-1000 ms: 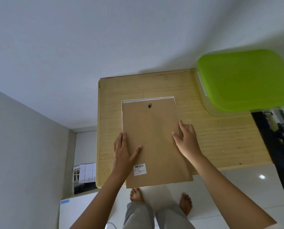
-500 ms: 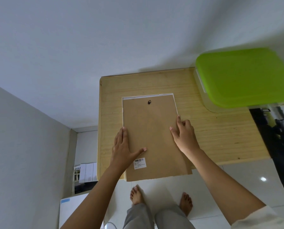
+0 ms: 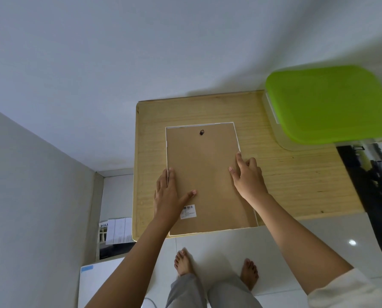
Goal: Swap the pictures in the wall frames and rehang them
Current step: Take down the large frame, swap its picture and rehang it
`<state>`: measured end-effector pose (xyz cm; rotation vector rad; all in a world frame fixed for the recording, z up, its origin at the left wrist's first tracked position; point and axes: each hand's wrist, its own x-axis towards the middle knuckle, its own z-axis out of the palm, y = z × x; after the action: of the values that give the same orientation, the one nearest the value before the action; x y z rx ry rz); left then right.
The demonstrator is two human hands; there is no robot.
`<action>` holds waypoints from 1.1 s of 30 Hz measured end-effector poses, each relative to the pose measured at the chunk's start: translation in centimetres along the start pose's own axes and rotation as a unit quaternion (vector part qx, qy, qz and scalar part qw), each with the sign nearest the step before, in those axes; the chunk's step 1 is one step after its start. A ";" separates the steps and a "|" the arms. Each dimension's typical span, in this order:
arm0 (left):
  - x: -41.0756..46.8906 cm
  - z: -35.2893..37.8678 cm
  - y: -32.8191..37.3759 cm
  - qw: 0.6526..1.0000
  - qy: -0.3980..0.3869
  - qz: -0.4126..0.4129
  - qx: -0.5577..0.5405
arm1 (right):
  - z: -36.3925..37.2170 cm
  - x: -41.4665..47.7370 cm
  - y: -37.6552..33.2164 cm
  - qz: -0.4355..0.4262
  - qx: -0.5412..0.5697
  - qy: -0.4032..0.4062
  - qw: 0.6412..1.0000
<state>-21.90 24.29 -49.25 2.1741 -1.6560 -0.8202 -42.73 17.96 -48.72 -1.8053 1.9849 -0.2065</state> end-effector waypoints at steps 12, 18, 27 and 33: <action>-2.9 -0.1 -2.9 0.997 -0.026 0.040 -0.057 | -1.4 -2.6 2.7 -0.038 0.114 -0.115 0.986; -4.0 0.4 -4.3 0.995 -0.054 0.086 -0.010 | -0.9 -2.9 2.9 -0.064 0.117 -0.094 0.987; -3.6 0.3 -4.5 0.994 -0.070 0.080 -0.024 | -1.0 -2.7 2.2 -0.066 0.097 -0.098 0.988; -3.2 0.0 -5.7 0.989 -0.089 0.111 -0.048 | -1.4 -3.8 3.4 -0.070 0.145 -0.138 0.977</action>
<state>-17.95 29.03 -51.49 1.8568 -1.8607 -1.0290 -46.20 21.87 -48.00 -1.6830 1.5500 -0.2591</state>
